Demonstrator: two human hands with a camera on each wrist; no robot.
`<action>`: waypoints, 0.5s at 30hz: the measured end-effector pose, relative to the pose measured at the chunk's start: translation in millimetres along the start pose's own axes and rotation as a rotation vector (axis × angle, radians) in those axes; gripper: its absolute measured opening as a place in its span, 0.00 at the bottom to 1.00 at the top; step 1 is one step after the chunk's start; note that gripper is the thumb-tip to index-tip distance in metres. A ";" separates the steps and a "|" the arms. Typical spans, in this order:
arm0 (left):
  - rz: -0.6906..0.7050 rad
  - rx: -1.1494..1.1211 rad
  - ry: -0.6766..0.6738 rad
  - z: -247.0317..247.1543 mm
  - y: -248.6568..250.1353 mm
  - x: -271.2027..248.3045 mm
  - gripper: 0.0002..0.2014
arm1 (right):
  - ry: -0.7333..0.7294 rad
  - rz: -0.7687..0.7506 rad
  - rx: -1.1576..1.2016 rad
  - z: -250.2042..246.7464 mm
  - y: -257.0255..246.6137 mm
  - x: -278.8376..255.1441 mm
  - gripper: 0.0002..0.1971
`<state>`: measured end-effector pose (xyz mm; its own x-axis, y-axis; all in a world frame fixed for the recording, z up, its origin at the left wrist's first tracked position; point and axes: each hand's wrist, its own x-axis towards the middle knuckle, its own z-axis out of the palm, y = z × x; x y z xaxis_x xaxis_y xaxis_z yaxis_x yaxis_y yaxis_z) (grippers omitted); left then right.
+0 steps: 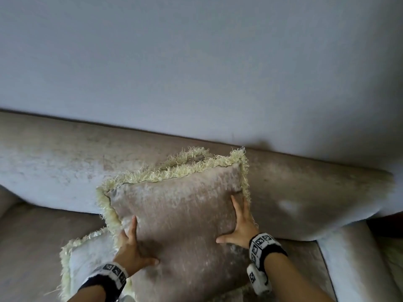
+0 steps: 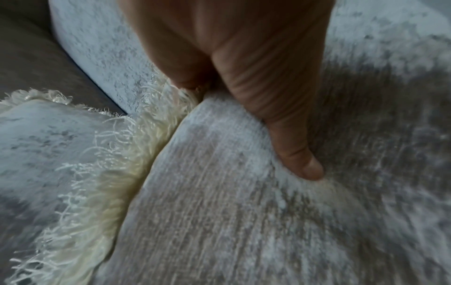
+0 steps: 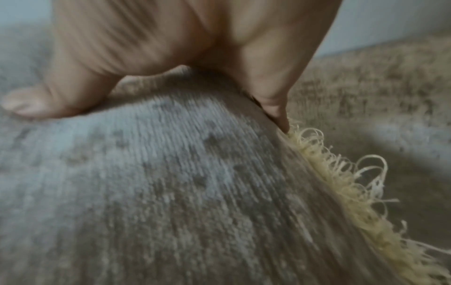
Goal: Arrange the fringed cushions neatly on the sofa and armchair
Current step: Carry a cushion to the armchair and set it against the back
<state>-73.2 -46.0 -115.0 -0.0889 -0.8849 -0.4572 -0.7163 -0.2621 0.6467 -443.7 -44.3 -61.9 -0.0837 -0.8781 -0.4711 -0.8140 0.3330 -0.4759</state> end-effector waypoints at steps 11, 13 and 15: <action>-0.177 0.227 0.021 21.7 27.2 -9.6 0.80 | -0.104 -0.065 0.127 8.6 44.1 53.6 0.77; -0.178 0.231 0.033 24.2 27.5 -12.2 0.79 | -0.097 -0.112 0.138 10.6 46.8 55.2 0.78; -0.180 0.229 0.042 26.3 24.5 -15.3 0.79 | -0.067 -0.148 0.152 14.1 47.2 52.1 0.78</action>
<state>-107.7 -28.8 -108.2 0.0788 -0.8485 -0.5233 -0.8559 -0.3267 0.4008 -478.3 -69.5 -119.4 0.0726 -0.8981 -0.4338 -0.7180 0.2549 -0.6477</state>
